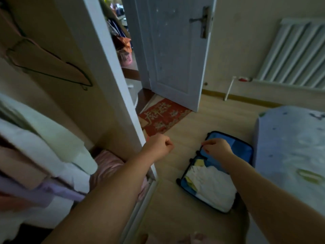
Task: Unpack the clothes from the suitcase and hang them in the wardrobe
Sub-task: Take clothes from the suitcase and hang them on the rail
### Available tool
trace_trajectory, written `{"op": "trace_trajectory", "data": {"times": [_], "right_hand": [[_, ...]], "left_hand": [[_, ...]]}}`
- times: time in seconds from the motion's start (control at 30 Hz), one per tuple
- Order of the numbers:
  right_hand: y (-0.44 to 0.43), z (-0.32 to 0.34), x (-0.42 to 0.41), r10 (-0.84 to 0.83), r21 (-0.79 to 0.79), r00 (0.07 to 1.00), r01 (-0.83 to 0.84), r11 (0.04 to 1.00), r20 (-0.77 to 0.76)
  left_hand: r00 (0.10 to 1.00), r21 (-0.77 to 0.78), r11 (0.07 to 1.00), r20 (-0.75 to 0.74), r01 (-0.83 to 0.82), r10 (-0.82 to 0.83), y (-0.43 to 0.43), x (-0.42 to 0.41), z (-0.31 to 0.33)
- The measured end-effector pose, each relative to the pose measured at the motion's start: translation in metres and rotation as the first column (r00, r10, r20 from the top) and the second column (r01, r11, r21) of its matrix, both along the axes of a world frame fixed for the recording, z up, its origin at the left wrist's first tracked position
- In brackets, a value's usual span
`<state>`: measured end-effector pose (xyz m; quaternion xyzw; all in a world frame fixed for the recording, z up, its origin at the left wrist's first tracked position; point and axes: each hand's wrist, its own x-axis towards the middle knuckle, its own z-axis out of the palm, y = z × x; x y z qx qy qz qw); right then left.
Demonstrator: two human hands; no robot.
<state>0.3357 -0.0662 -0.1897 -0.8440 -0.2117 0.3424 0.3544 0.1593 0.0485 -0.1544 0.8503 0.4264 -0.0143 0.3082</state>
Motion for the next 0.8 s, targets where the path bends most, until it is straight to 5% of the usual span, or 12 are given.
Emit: {"op": "trace_trajectory", "data": {"times": [0.4, 0.8], "right_hand": [[-0.102, -0.07, 0.065, -0.263, -0.123, 0.951, 0.245, 0.962, -0.165], [-0.066, -0.136, 0.096, -0.442, -0.225, 0.878, 0.401, 0.888, -0.182]], "left_hand": [[0.987, -0.246, 0.966, -0.115, 0.08, -0.111, -0.063, 0.062, -0.078], [0.981, -0.399, 0.916, -0.163, 0.027, -0.1, -0.004, 0.107, -0.153]]}}
